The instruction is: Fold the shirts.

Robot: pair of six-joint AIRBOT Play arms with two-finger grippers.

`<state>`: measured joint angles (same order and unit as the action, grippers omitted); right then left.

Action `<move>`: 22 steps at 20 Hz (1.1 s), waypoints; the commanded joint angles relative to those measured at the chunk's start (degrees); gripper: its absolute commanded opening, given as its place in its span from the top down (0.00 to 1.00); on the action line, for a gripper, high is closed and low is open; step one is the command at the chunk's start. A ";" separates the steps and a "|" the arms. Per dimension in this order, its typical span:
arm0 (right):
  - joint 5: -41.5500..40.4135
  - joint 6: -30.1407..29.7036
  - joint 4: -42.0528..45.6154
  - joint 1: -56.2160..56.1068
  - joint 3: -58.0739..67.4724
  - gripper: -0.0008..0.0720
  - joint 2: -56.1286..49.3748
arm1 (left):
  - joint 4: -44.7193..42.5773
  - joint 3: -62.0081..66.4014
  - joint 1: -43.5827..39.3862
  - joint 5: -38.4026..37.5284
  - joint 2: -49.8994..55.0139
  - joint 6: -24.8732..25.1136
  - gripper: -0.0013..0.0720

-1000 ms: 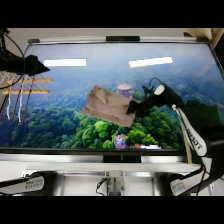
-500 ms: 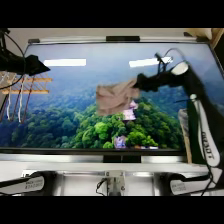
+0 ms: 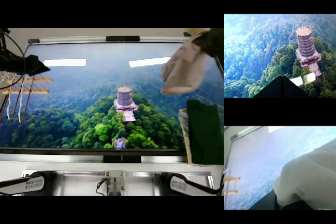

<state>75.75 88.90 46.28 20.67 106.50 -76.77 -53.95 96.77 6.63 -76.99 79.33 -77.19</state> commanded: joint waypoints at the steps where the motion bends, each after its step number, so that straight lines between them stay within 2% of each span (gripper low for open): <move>1: 1.38 -1.90 5.81 8.31 1.40 0.89 0.87 | 0.00 -0.02 0.00 -0.02 0.02 0.00 0.94; 4: 1.16 -4.87 10.69 12.07 1.40 0.89 0.04 | 0.00 -0.02 0.00 -0.02 0.02 0.00 0.94; 8: -0.44 -6.67 12.00 12.44 1.40 0.89 -0.70 | 0.52 -0.02 0.00 0.00 0.02 0.00 0.94; 12: -9.44 -6.78 9.05 12.44 1.40 0.89 -0.81 | 3.39 -0.02 0.00 0.02 0.02 0.02 0.94; 14: -11.47 -6.82 9.09 12.44 1.40 0.89 -1.16 | 3.54 -0.02 0.00 -0.04 0.02 0.04 0.94; 16: -8.02 -8.31 12.70 12.44 1.40 0.89 -1.22 | 3.52 -0.02 0.17 -0.04 0.02 0.09 0.94; 22: 18.38 -12.85 35.54 12.50 1.40 0.89 -0.33 | 3.52 -0.02 0.13 -0.15 0.02 0.24 0.94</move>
<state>82.04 78.17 70.94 33.15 107.85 -77.69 -50.54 96.77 6.74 -77.08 79.33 -76.97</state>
